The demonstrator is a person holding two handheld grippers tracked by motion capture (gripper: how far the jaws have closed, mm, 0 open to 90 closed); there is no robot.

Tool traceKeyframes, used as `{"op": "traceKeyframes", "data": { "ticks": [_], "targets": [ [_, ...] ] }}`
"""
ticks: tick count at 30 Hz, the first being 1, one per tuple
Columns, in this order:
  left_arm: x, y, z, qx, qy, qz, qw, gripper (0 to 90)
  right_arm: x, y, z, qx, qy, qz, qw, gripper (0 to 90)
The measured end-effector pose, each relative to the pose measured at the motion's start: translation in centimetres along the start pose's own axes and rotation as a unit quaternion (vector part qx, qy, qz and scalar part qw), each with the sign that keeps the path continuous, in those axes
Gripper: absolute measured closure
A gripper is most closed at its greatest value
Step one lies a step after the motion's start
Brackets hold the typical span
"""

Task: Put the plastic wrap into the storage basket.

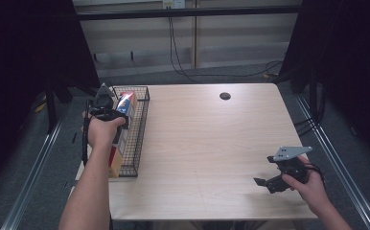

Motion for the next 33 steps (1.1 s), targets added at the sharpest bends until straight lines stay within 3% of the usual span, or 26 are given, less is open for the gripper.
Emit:
{"op": "traceKeyframes", "data": {
  "ticks": [6, 12, 17, 24, 27, 29, 30, 31, 33],
  "targets": [
    [-0.8, -1.4, 0.4, -0.009, 0.004, -0.005, 0.9999, 43.0, 0.0, -0.1, 0.0, 0.002, 0.001, -0.001, 1.0, 3.1],
    [-1.3, -2.7, 0.8, -0.015, 0.022, -0.005, 0.9996, 42.9, 0.0, -0.2, 0.0, -0.001, 0.001, -0.001, 1.0, 3.1],
    [-1.9, -3.6, 1.2, -0.027, 0.013, -0.013, 0.9995, 42.7, 0.0, -0.1, 0.0, 0.0, -0.001, -0.002, 1.0, 3.1],
    [-2.0, -4.4, 1.3, -0.03, 0.025, -0.012, 0.9992, 41.6, -0.1, -0.2, 0.1, -0.003, 0.001, -0.002, 1.0, 3.1],
    [-2.0, -4.4, 1.4, -0.033, 0.013, -0.017, 0.9992, 41.3, -0.1, 0.0, 0.1, -0.002, 0.001, -0.001, 1.0, 3.1],
    [-1.8, -4.2, 1.3, -0.026, 0.011, -0.012, 0.9995, 39.7, -0.1, 0.0, 0.0, 0.0, 0.0, -0.002, 1.0, 3.1],
    [-1.5, -3.7, 0.7, -0.004, 0.012, -0.005, 0.9999, 35.6, -0.1, 0.0, 0.0, -0.001, 0.0, -0.001, 1.0, 3.1],
    [-1.5, -3.7, 0.7, -0.004, 0.012, -0.005, 0.9999, 32.4, -0.1, 0.0, -0.1, 0.0, 0.001, -0.001, 1.0, 3.1],
    [-0.9, -2.5, 0.2, 0.01, 0.003, 0.007, 0.9999, 28.9, -0.1, -0.1, -0.1, -0.001, 0.003, 0.0, 1.0, 3.1]
  ]
}}
Point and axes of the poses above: each handheld gripper's, and its own axes: y roughly backward along the jaws, z roughly out of its underside, x roughly to its right, the point moved 10 cm from there along -y, roughly forward along the jaws, and after that the axes turned 4 degrees about -x, right-handed, at the moved point
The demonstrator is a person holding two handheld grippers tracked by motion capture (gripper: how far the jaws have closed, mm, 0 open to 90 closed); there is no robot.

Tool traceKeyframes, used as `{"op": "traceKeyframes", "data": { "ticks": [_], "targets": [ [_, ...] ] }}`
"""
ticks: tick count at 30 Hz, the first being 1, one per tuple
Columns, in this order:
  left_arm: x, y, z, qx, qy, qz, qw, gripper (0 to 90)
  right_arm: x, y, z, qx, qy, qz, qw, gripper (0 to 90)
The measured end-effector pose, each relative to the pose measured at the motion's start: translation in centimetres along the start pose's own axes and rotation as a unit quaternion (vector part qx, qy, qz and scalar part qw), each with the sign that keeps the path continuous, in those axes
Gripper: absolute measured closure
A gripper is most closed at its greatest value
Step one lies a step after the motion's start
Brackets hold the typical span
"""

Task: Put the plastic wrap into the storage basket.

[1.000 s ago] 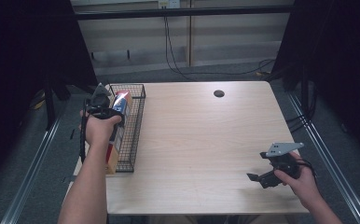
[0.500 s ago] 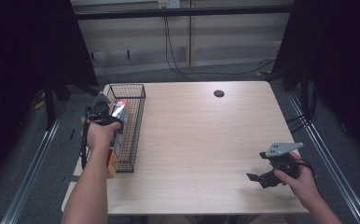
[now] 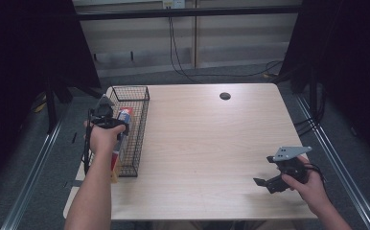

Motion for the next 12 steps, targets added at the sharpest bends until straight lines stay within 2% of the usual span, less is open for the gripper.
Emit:
{"op": "traceKeyframes", "data": {
  "ticks": [2, 5, 8, 12],
  "targets": [
    [0.7, 1.0, -0.5, 0.015, -0.004, 0.011, 0.9998, 24.8, -0.1, 0.0, -0.1, 0.002, 0.002, -0.001, 1.0, 3.1],
    [2.4, 2.7, -1.0, 0.041, -0.02, 0.035, 0.9983, 20.5, -0.1, 0.1, -0.2, 0.004, 0.002, -0.001, 1.0, 3.1],
    [3.9, 3.5, -1.1, 0.062, -0.033, 0.057, 0.9959, 16.0, -0.2, 0.2, -0.3, 0.007, 0.0, -0.004, 1.0, 3.1],
    [5.9, 3.9, -0.8, 0.071, -0.059, 0.077, 0.9927, 15.2, -0.1, 0.3, -0.2, 0.006, 0.001, 0.0, 1.0, 3.1]
  ]
}}
Point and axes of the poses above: each handheld gripper's, and its own axes: y roughly backward along the jaws, z roughly out of its underside, x roughly to its right, the point moved 10 cm from there along -y, roughly forward along the jaws, and after that the axes turned 4 degrees about -x, right-handed, at the moved point
